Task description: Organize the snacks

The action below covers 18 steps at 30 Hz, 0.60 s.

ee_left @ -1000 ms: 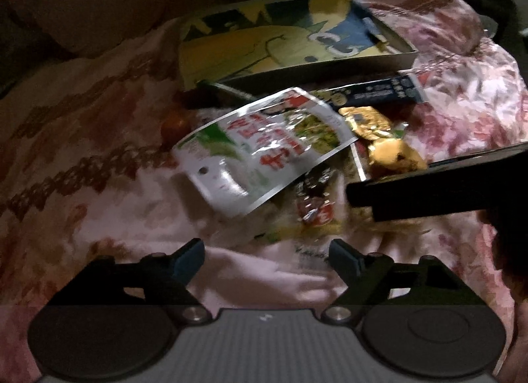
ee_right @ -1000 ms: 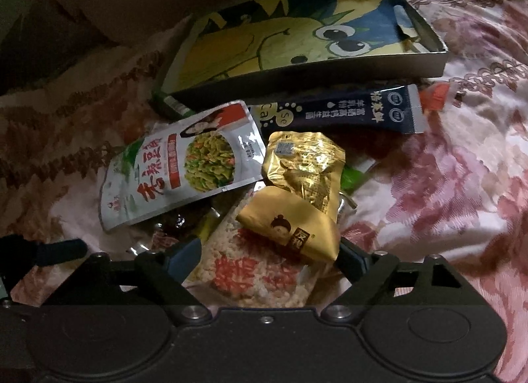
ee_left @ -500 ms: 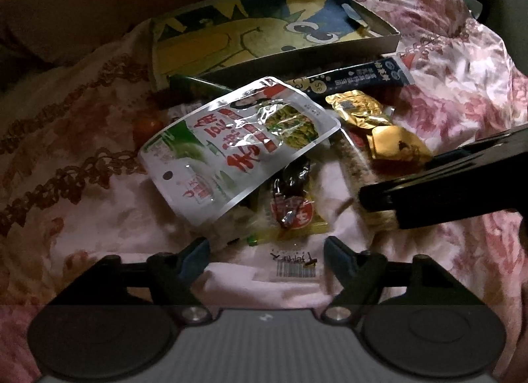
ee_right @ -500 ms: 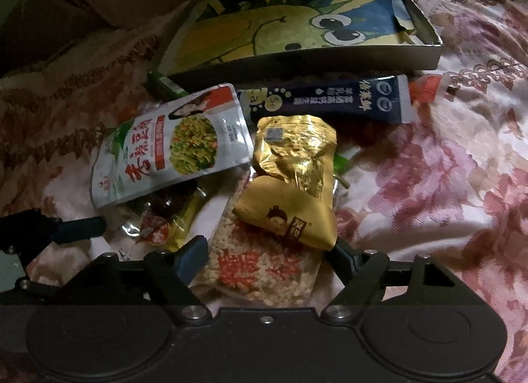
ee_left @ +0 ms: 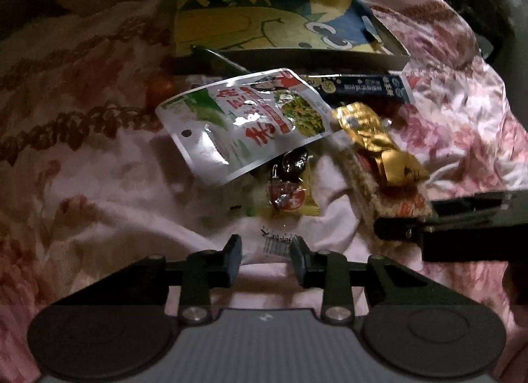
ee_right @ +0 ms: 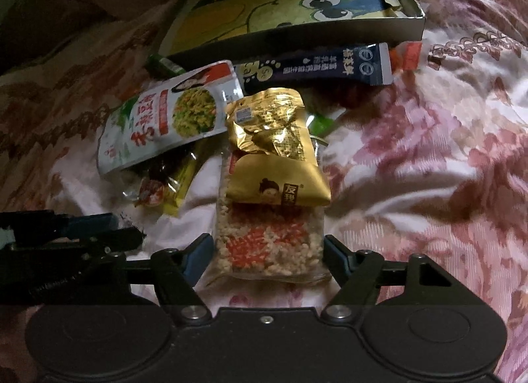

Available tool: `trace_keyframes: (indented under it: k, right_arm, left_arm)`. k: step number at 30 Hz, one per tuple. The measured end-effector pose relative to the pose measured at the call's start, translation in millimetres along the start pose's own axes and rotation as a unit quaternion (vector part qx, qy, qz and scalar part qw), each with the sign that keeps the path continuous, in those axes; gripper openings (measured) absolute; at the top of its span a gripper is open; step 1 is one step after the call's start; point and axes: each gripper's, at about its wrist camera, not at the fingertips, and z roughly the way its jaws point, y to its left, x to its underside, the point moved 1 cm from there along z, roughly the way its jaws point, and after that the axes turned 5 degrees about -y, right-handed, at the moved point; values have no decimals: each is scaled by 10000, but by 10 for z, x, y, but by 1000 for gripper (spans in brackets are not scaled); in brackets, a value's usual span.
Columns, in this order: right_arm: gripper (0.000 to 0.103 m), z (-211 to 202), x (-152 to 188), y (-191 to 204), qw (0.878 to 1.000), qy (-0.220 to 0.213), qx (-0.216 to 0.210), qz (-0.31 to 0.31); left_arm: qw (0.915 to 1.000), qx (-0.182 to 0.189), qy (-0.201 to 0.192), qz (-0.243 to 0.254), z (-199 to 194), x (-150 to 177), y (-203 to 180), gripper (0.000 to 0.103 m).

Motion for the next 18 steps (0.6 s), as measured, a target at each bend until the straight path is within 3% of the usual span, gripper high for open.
trace_keyframes:
  k: [4,7,15,18]
  right_arm:
    - [80,4,13,34,9999,-81,39,-88]
    - [81,36,-15,69,9996,-145,139,-200]
    - [83,85,-37,92,9993,-101,251,-268]
    - [82,123,-42,129,9988,-123,294,-373]
  left_arm:
    - [9999,-30,-135,-20,34,-67,-29,56]
    - [9990,-215,-305,237,80,-114,-88,61]
    - [9999,-56,-91,-12,315,-178,-60,60]
    - [9999,-51,-55,142,297,-143,-105,46]
